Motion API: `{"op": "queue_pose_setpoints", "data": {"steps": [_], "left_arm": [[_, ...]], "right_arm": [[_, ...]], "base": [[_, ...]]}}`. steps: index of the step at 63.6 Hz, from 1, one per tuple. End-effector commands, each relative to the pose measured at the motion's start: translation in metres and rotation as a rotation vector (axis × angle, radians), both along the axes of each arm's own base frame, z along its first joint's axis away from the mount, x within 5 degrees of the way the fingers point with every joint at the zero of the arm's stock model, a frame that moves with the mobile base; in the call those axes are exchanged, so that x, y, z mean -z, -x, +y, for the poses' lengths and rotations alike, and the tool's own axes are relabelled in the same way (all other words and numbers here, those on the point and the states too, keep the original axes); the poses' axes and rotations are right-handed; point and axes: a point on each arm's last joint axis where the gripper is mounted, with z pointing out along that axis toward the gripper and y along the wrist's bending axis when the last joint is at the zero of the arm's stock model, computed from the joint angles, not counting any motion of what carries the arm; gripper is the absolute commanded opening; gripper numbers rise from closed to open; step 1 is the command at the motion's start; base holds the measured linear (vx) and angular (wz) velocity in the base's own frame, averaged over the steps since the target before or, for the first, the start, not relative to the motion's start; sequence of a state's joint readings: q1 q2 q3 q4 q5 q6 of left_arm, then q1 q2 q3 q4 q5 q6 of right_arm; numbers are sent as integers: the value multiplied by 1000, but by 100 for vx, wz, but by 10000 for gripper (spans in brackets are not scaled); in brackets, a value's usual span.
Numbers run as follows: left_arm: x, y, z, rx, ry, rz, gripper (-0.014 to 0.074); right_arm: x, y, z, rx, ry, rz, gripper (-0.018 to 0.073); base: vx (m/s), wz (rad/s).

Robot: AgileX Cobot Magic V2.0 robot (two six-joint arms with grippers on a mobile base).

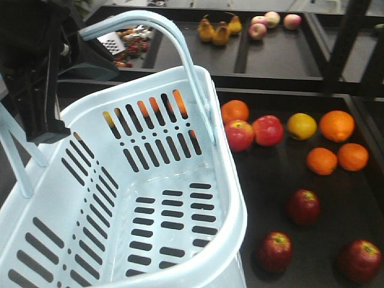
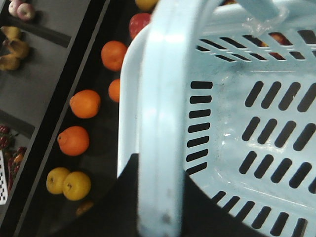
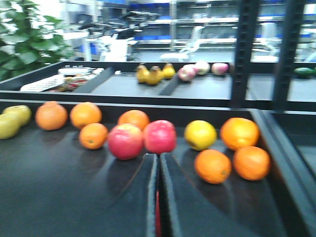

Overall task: Pick three apples into basket with both arms
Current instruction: 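Move the base closer to the table edge with the basket raised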

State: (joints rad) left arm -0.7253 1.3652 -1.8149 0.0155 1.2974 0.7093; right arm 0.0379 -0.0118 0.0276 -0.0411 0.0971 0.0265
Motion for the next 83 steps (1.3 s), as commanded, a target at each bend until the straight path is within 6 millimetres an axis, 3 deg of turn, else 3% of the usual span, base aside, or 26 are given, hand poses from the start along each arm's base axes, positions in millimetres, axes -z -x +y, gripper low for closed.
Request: {"op": "queue_pose_setpoints", "data": {"steps": [1, 9, 15, 32, 83], "left_arm": [[-19, 10, 5, 13, 103, -57, -6], [-21, 8, 10, -19, 70, -94, -6], [-20, 14, 1, 34, 107, -58, -6], [-18, 10, 1, 21, 94, -56, -6], [-17, 9, 0, 21, 92, -53, -6]], "right_arm": [[-3, 0, 1, -12, 6, -77, -8], [-3, 0, 2, -29, 5, -78, -8], [-3, 0, 4, -65, 4, -76, -8], [-3, 1, 5, -95, 3, -76, -8], [-3, 1, 5, -95, 3, -76, -8]], "base": [[4, -41], [2, -41], [2, -40], [4, -32], [0, 1]]}}
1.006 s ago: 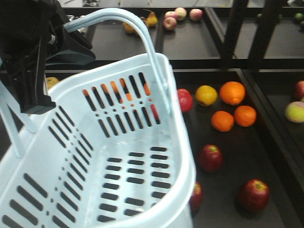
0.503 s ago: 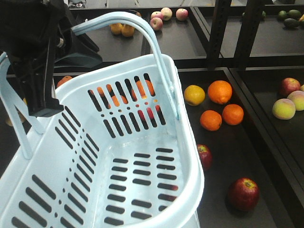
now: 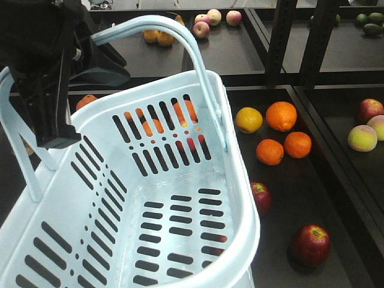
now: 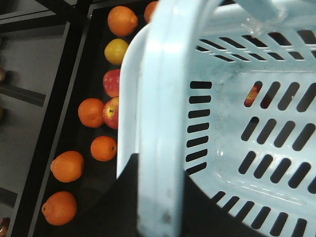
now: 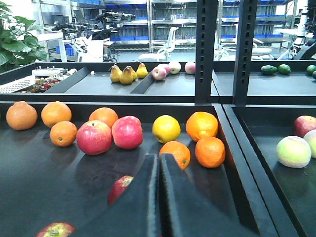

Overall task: Pick three apples into basket with both arms
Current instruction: 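Move the base closer to the table edge with the basket raised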

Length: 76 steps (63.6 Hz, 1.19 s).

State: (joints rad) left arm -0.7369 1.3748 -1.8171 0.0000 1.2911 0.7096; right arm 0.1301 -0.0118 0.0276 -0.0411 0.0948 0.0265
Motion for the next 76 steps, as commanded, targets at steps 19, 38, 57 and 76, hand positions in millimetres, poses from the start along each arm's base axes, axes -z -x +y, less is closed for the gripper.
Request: {"op": "queue_pose_setpoints", "data": {"steps": [19, 38, 57, 76], "left_arm": [[-18, 9, 6, 1, 83, -62, -6], [-18, 9, 6, 1, 84, -61, -6], [-18, 9, 6, 1, 84, -61, -6], [-18, 9, 6, 1, 86, -64, -6]], "right_arm": [[-3, 0, 0, -3, -1, -73, -8], [-3, 0, 0, -3, -1, -73, -8], [-3, 0, 0, -3, -1, -73, -8], [-3, 0, 0, -3, -1, -73, -8]], "base": [[0, 0], [0, 0], [0, 0], [0, 0]]}}
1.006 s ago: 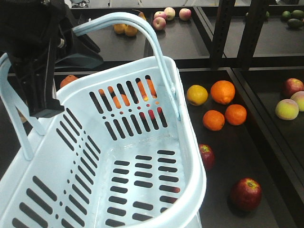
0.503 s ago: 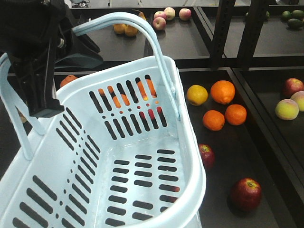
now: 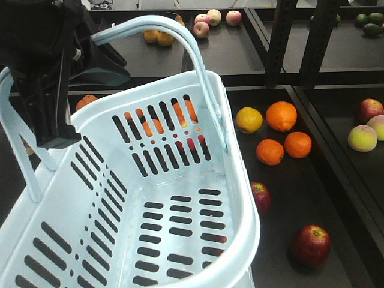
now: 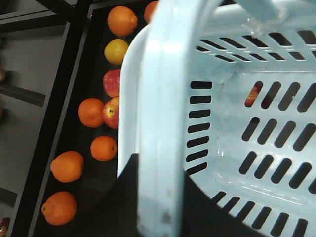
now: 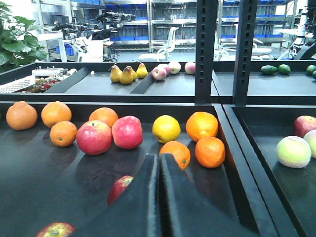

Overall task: Pick three apples into basket with both arms
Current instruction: 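Move the base closer to the table edge with the basket raised, then lower the light-blue basket onto the table with the left gripper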

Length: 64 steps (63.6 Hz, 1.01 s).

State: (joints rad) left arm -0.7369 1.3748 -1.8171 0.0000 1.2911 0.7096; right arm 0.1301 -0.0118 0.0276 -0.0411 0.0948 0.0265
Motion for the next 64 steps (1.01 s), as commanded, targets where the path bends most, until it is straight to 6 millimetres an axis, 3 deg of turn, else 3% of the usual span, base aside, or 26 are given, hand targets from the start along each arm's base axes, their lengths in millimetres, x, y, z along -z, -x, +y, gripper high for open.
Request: {"op": "queue_pose_setpoints", "data": {"steps": [1, 17, 28, 38, 50, 64], "left_arm": [[-18, 9, 6, 1, 86, -64, -6], [-19, 7, 7, 7, 59, -94, -6], [-11, -17, 18, -121, -73, -158, -6], [-2, -40, 29, -190, -84, -168, -6], [43, -80, 42, -188, -214, -180, -6], [105, -120, 54, -225, -221, -217, -6]], "right_arm": [[-3, 0, 0, -3, -1, -73, -8], [-3, 0, 0, -3, -1, -73, -8], [-3, 0, 0, -3, -1, -73, -8], [-3, 0, 0, -3, -1, -73, -8], [-3, 0, 0, -3, -1, -73, -8], [-3, 0, 0, -3, -1, -73, -8]], "base": [[0, 0], [0, 0], [0, 0], [0, 0], [0, 0], [0, 0]]}}
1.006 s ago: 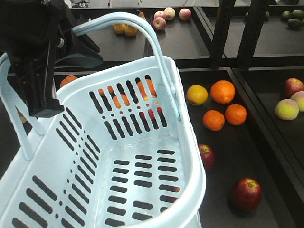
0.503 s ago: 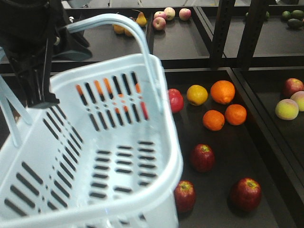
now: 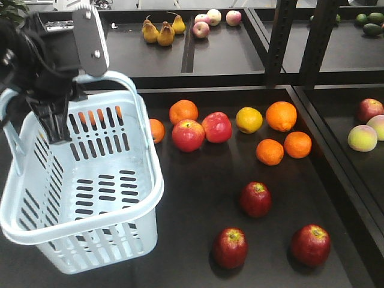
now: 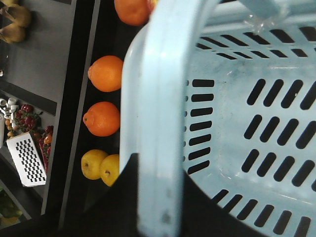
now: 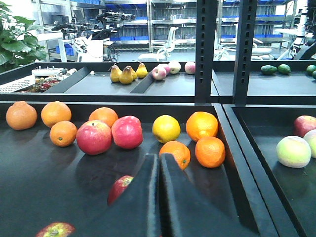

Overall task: Pick three apples into basket with both arms
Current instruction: 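Lower the light-blue basket onto the table with the left gripper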

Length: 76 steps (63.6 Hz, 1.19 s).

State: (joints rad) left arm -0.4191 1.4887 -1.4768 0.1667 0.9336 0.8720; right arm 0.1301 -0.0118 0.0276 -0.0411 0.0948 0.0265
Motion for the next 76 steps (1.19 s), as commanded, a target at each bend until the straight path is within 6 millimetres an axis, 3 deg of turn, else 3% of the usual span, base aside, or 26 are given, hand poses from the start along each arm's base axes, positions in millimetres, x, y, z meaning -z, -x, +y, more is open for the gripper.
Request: {"op": "queue_pose_setpoints", "data": {"steps": [1, 14, 39, 61, 76], "left_arm": [[0, -11, 3, 23, 45, -162, -6], [43, -35, -8, 86, 36, -211, -6], [101, -66, -24, 131, 2, -134, 11], [118, -73, -31, 155, 31, -105, 94], [124, -73, -31, 154, 19, -69, 264]], "right_arm": [[-3, 0, 0, -3, -1, -73, -8], [-3, 0, 0, -3, -1, -73, -8], [-3, 0, 0, -3, -1, -73, -8], [-3, 0, 0, -3, -1, -73, -8], [-3, 0, 0, -3, -1, -73, -8]], "base": [[0, 0], [0, 0], [0, 0], [0, 0], [0, 0]]}}
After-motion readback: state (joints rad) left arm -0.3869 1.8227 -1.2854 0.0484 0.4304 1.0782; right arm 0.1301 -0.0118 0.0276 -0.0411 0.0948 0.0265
